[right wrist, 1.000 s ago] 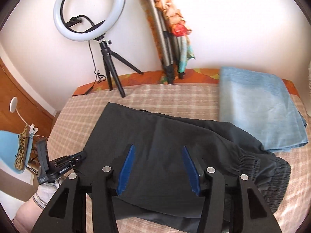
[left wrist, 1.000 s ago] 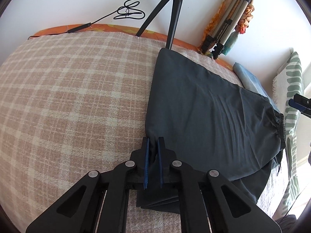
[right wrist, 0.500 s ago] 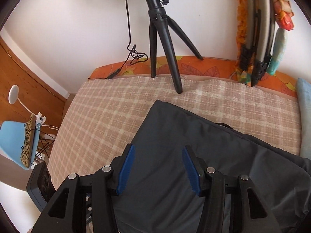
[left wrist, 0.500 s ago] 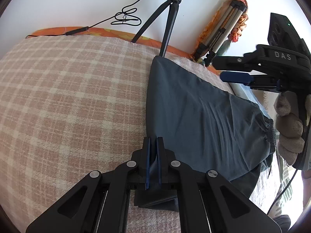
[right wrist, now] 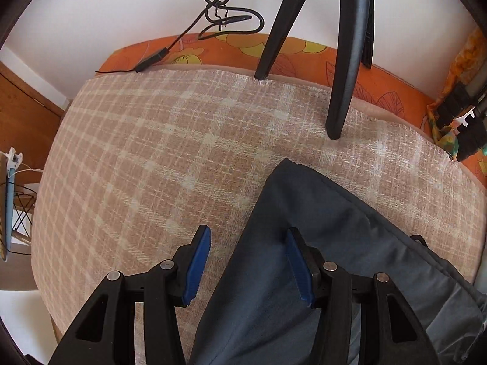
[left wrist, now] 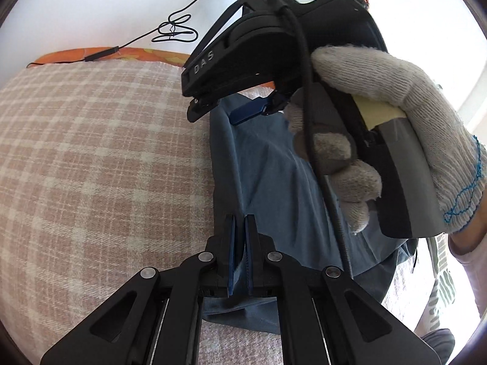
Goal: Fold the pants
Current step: 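Grasp the folded pants edge with the left gripper while the right gripper grasps beside it, then lift the folded edge with both grippers and fold it over the pants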
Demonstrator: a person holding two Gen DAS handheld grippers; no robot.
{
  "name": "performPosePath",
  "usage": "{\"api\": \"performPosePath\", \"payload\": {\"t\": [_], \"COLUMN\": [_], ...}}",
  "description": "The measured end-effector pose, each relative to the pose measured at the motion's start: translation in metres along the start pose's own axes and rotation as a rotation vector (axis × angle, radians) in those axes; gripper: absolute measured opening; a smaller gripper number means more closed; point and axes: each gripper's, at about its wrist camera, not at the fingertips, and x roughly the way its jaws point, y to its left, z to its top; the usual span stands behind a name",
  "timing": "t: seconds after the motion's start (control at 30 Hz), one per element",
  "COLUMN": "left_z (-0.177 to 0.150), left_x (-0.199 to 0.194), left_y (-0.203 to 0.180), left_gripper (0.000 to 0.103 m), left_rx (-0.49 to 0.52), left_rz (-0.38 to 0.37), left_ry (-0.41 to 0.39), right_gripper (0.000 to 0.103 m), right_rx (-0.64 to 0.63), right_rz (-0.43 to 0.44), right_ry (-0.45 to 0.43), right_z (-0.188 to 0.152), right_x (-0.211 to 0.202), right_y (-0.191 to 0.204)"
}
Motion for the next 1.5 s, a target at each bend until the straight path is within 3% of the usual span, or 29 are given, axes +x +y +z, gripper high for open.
{"api": "performPosePath", "payload": {"t": [0.13, 0.23, 0.3, 0.4, 0.43, 0.47, 0.6, 0.63, 0.67, 0.7, 0.77, 0.9, 0.97, 1.13, 1.33, 1.5], "left_z": [0.000, -0.001, -0.003, -0.007, -0.009, -0.010, -0.015, -0.015, -0.015, -0.013, -0.013, -0.011, -0.010, -0.004, -0.001, 0.001], "left_x": [-0.001, -0.003, -0.004, -0.004, -0.003, -0.001, 0.007, 0.006, 0.005, 0.007, 0.003, -0.017, -0.029, -0.047, -0.071, -0.099], "left_y": [-0.003, -0.005, -0.006, -0.008, -0.008, -0.008, -0.002, 0.001, 0.003, 0.004, 0.005, -0.005, 0.000, 0.017, 0.013, 0.046], "left_gripper": [0.004, 0.004, 0.007, 0.027, 0.042, 0.050, 0.050, 0.045, 0.017, 0.008, 0.005, 0.004, 0.004, 0.004, 0.004, 0.004], "left_rx": [0.014, 0.028, 0.028, 0.051, 0.048, 0.043, 0.012, -0.012, -0.033, -0.049, -0.071, -0.006, -0.037, -0.148, -0.042, -0.109], "left_rz": [0.009, 0.039, 0.054, 0.099, 0.102, 0.112, 0.103, 0.086, 0.063, 0.046, 0.025, 0.039, 0.015, -0.008, 0.034, 0.060], "left_ry": [0.003, -0.002, 0.005, 0.013, 0.021, 0.031, 0.056, 0.041, 0.035, 0.050, 0.029, -0.029, -0.043, -0.081, -0.126, -0.163], "right_gripper": [0.055, 0.043, 0.029, 0.015, 0.013, 0.009, 0.004, 0.003, 0.003, 0.002, 0.002, 0.000, 0.000, 0.000, 0.000, 0.000], "right_rx": [-0.045, -0.087, -0.085, -0.035, -0.019, -0.005, 0.051, 0.066, 0.079, 0.091, 0.125, 0.157, 0.144, 0.107, 0.125, 0.058], "right_rz": [-0.057, -0.115, -0.123, -0.085, -0.064, -0.046, 0.022, 0.039, 0.054, 0.071, 0.107, 0.178, 0.195, 0.171, 0.223, 0.255], "right_ry": [0.017, 0.010, 0.004, -0.006, -0.010, -0.015, -0.039, -0.045, -0.053, -0.064, -0.088, -0.133, -0.152, -0.203, -0.228, -0.245], "right_z": [0.001, -0.001, -0.003, -0.003, -0.003, -0.004, -0.009, -0.009, -0.011, -0.012, -0.016, -0.023, -0.027, -0.023, -0.014, -0.005], "right_x": [0.008, 0.010, 0.009, 0.006, 0.004, 0.003, -0.001, -0.001, -0.002, -0.005, -0.010, -0.034, -0.046, -0.063, -0.070, -0.077], "right_y": [0.009, 0.016, 0.013, -0.001, -0.009, -0.014, -0.030, -0.034, -0.038, -0.042, -0.052, -0.061, -0.058, -0.028, -0.006, 0.038]}}
